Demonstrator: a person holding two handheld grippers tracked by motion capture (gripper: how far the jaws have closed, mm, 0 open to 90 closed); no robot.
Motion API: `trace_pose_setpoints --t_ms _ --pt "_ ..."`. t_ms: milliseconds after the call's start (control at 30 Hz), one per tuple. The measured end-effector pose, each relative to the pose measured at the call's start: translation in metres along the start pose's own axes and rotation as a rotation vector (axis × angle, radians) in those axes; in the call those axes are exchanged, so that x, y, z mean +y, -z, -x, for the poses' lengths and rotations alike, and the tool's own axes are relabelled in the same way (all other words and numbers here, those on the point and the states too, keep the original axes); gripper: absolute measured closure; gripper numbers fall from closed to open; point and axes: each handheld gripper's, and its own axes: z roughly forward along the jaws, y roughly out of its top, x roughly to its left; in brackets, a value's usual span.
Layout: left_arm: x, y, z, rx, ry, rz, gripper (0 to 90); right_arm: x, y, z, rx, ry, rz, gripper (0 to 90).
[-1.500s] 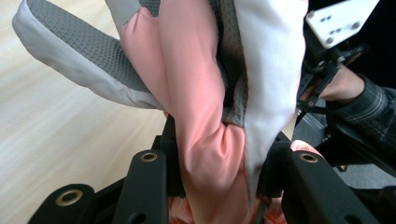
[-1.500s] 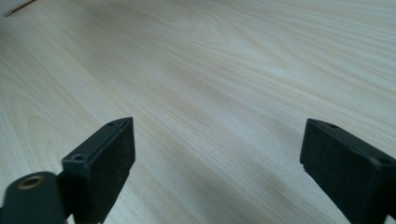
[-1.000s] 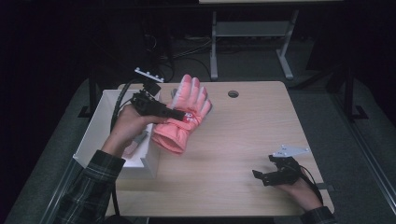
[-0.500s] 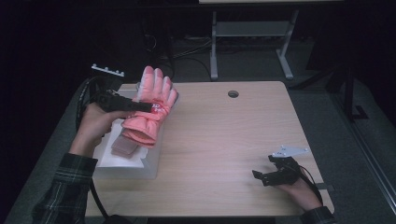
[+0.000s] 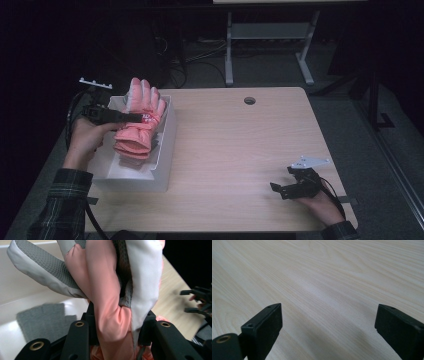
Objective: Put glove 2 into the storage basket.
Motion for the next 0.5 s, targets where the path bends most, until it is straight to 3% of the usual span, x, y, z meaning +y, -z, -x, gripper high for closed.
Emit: trace_pose_setpoints --t_ms 167,500 --pt "-0.008 -0.014 -0.011 0.027 0.022 -0.026 62.0 0.0 0.0 0.0 0.001 0.003 -0.002 7.5" --pt "-0.025 -0.044 -0.032 0.038 0.07 -0.096 61.2 0.0 0.0 0.0 0.0 0.004 -0.005 7.5"
